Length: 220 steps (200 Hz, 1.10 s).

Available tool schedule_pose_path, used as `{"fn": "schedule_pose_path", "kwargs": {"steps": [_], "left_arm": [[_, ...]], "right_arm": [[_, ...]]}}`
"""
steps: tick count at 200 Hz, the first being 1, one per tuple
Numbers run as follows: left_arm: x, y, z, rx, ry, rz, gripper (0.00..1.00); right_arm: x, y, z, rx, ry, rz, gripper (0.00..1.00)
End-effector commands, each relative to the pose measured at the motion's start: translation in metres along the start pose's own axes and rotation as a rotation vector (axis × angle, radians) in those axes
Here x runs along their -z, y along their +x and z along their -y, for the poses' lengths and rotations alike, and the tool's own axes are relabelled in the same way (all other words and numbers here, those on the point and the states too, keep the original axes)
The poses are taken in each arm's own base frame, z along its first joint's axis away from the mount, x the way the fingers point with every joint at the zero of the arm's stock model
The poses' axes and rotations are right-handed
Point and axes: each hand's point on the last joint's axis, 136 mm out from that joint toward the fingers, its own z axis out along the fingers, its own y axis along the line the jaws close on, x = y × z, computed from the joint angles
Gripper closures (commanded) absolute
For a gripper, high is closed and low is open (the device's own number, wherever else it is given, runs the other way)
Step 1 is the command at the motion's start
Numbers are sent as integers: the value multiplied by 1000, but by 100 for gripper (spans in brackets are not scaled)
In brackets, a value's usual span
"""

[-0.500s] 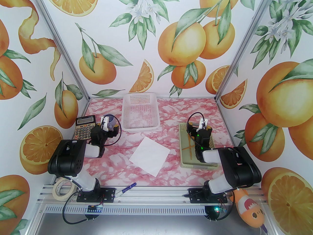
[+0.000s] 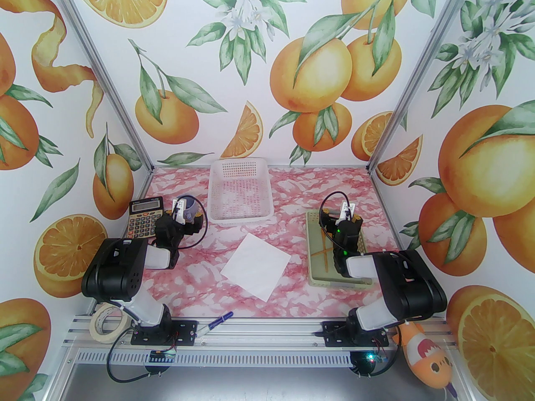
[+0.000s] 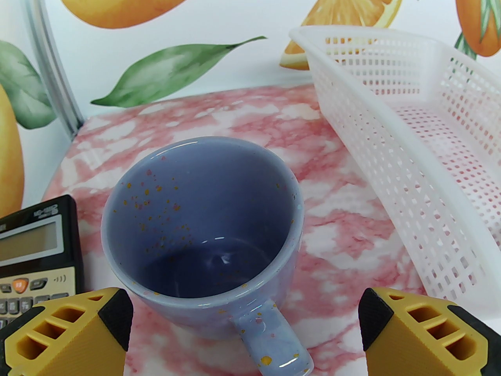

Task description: Place the utensils on the paper napkin and roll it up

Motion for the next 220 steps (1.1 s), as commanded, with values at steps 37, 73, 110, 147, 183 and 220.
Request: {"fn": "schedule_pose_path", "kwargs": {"steps": [37,73,110,147,183,220], "left_arm": [[-2,-18,2,-12,13,46,0],[-2,-18,2,-12,14,46,0],[-2,-18,2,-11,14,46,0],[-1,-19,-3,-1,-14,48,0],[12,-47,-10,3,-39,30,0],[46,-93,-20,118,-77,31,0]], "right_arm": [[-1,0,-3,-2,-10,3,0],[-1,0,-3,1,-12,1,0],[-2,0,-3,-6,-16,0,0],[3,-11,-1,-17,-21,16,0],[20,-44,0,-17,-33,20,0],[40,-75,-5,-90,-79,-82,0]]}}
